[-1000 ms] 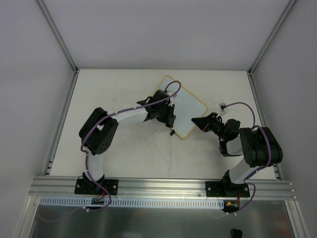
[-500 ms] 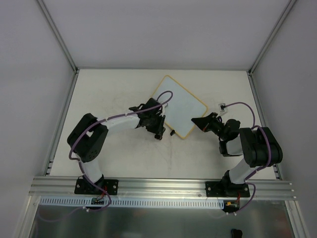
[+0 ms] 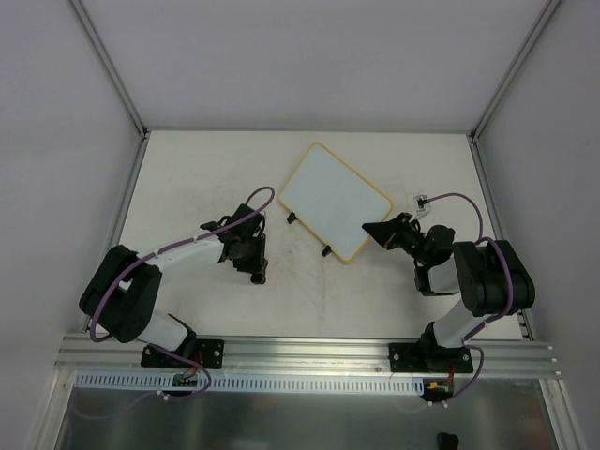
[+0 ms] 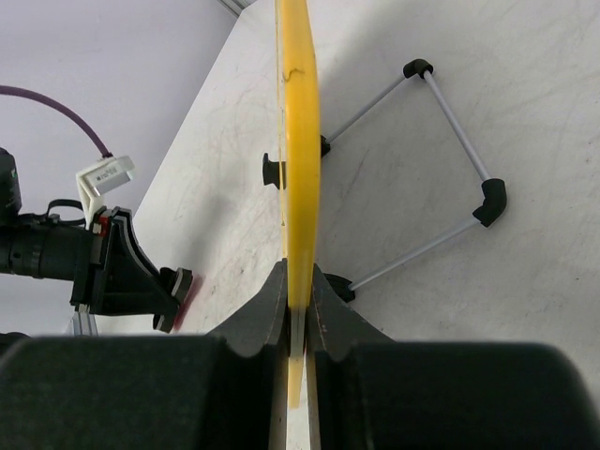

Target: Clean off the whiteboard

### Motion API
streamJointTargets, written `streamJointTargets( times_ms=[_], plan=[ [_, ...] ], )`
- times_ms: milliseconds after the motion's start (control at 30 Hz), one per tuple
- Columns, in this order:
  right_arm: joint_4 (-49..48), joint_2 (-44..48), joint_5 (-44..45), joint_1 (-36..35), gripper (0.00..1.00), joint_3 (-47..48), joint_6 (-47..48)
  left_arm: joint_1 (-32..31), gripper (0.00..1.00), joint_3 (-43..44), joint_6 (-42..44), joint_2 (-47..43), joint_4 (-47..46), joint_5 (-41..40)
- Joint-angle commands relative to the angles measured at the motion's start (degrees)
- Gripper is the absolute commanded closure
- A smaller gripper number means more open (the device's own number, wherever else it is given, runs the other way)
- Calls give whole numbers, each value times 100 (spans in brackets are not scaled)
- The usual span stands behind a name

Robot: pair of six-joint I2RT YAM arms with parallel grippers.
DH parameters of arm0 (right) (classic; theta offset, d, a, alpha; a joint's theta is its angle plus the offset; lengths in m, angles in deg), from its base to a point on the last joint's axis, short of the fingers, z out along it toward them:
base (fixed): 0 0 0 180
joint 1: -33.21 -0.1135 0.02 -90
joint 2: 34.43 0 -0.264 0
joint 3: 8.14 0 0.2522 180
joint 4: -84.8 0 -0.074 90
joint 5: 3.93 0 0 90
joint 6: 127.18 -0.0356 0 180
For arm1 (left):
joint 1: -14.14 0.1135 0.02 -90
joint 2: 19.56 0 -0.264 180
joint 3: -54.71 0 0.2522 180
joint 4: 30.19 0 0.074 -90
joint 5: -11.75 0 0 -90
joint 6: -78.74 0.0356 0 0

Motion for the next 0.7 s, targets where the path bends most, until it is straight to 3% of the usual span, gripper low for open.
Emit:
streamJointTargets(
  times_ms=[0, 267, 367, 567, 667],
  plan=[
    [-714, -59, -169, -100, 100, -4, 499, 39, 100, -253, -416, -374, 45, -295],
    [-714, -24, -187, -100, 100, 4, 482, 240, 95, -386, -356, -331, -114, -6],
    [-714, -24, -196, -91, 100, 4, 491, 267, 78, -404, -347, -199, -131, 56],
    [-714, -7, -196, -91, 100, 13, 491, 267, 66, -413, -364, -242, -131, 4],
    [-705, -15, -187, -91, 100, 13, 482, 285, 54, -421, -356, -269, -140, -23]
  ],
)
